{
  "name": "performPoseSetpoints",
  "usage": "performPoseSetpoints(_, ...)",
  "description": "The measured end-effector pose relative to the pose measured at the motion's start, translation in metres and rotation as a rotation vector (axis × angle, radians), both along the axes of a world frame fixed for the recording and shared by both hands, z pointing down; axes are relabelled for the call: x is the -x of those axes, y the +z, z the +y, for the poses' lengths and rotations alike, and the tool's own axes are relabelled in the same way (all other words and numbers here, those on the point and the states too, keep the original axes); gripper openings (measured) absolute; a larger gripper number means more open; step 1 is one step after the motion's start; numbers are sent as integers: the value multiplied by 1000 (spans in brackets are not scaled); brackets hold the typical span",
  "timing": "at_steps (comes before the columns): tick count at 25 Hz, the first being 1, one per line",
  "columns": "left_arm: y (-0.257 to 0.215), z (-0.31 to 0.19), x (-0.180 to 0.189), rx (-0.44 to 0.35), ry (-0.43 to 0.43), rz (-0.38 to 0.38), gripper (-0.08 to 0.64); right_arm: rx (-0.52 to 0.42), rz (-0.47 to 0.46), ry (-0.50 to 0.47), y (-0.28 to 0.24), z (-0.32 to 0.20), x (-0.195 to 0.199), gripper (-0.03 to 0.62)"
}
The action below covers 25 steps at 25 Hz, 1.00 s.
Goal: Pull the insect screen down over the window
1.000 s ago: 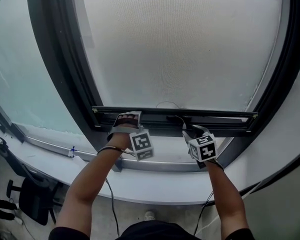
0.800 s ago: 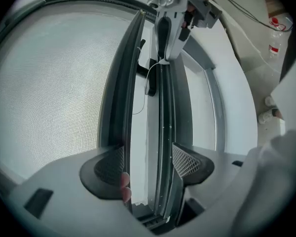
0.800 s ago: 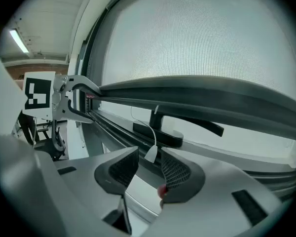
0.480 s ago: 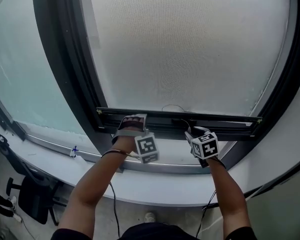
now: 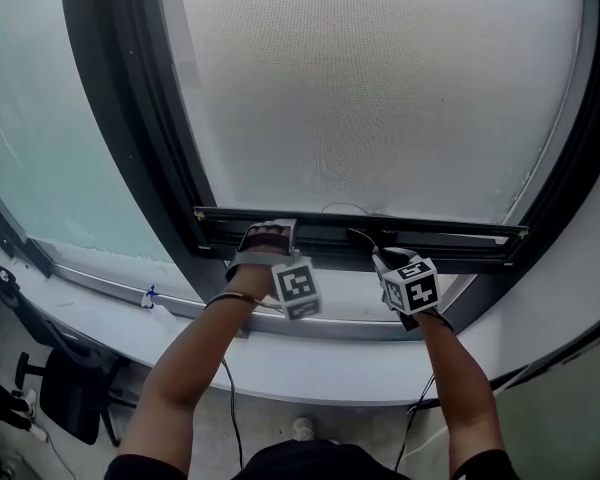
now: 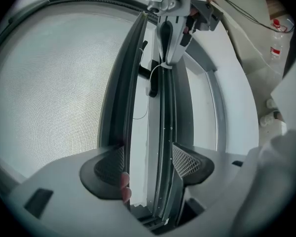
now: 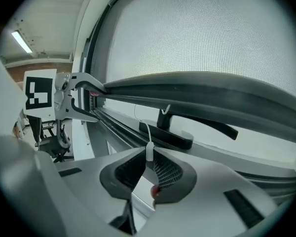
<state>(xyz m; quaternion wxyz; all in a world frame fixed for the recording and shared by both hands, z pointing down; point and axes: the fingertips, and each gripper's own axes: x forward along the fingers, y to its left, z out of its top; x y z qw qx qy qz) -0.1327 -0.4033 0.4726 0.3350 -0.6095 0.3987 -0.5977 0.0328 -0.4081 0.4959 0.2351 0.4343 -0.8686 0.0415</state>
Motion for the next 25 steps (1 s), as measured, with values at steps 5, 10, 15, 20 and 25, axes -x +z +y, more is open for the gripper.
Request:
performPoseSetpoints(5, 3, 1, 4, 13, -9, -21, 307, -19, -39, 1, -9, 14, 3, 51)
performPoseSetpoints(10, 2, -1, 1, 3, 6, -11, 307, -35, -62, 14, -11, 38, -5, 51)
performPoseSetpoints(15, 1, 0, 0, -1, 7, 17, 307, -34, -35, 35, 4, 63, -17, 51)
performPoseSetpoints(20, -5, -1, -6, -26, 15, 51, 307, 11, 11, 55, 39, 82, -28, 51)
performPoseSetpoints(25, -1, -1, -3, -8, 11, 7, 307, 108, 17, 90, 93, 100, -35, 52)
